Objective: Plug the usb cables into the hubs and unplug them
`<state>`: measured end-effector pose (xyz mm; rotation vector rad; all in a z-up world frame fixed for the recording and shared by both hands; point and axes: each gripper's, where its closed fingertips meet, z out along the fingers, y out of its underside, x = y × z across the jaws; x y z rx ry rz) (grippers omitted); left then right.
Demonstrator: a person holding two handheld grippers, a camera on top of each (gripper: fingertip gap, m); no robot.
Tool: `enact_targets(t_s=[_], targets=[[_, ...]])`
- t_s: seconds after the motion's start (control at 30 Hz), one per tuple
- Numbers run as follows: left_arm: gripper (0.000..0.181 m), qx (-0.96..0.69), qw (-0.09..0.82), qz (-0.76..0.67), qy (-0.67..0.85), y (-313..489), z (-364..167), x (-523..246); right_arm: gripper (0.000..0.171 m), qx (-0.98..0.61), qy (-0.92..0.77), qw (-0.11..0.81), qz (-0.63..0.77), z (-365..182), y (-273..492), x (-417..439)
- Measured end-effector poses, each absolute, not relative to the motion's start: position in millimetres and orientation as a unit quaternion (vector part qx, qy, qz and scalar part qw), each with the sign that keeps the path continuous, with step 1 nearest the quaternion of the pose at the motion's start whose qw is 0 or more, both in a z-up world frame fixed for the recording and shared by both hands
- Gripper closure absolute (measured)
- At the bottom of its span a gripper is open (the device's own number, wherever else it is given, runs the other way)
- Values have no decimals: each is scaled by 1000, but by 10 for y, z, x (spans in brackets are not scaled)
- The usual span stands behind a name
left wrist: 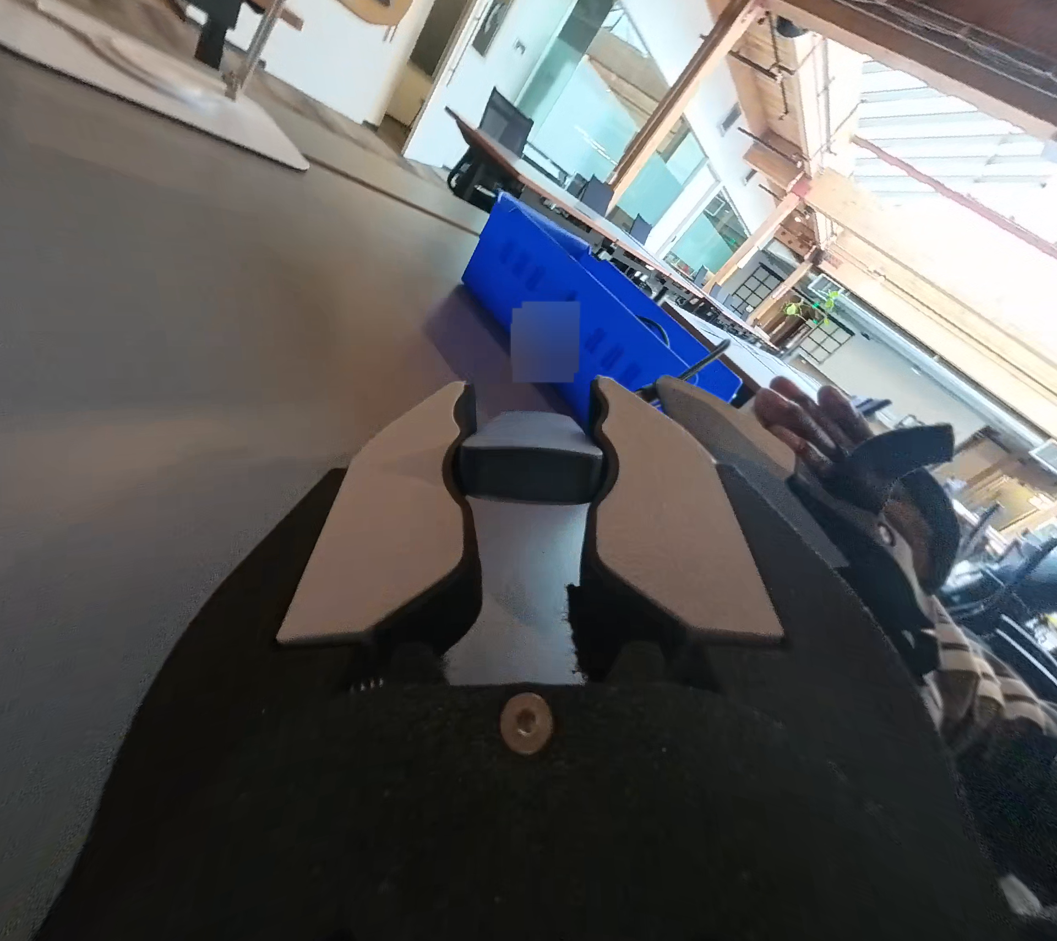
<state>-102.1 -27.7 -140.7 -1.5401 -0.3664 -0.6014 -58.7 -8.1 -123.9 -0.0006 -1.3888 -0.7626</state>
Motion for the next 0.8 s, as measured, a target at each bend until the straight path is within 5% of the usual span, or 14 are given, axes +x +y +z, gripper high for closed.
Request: enact_targets(t_s=[0.27,0.57,0.73,0.8], targets=[[143,-677,665,-242,-205,-214,-1465,-1224,157,-35,-656,680,-325,-1234,110,-698],[143,-674,726,-17,-135,-377,-1260,-1718,143,-230,-769,594,51,-1462,-178,-726],[143,-670,732,-5,-120,-397,-1259,-1735,126,-322,-781,443,300,-1343,-462,-425],[143,-674,730,3,-116,-400,-1276,-1741,138,-339,-767,422,345,-1224,-398,-296]])
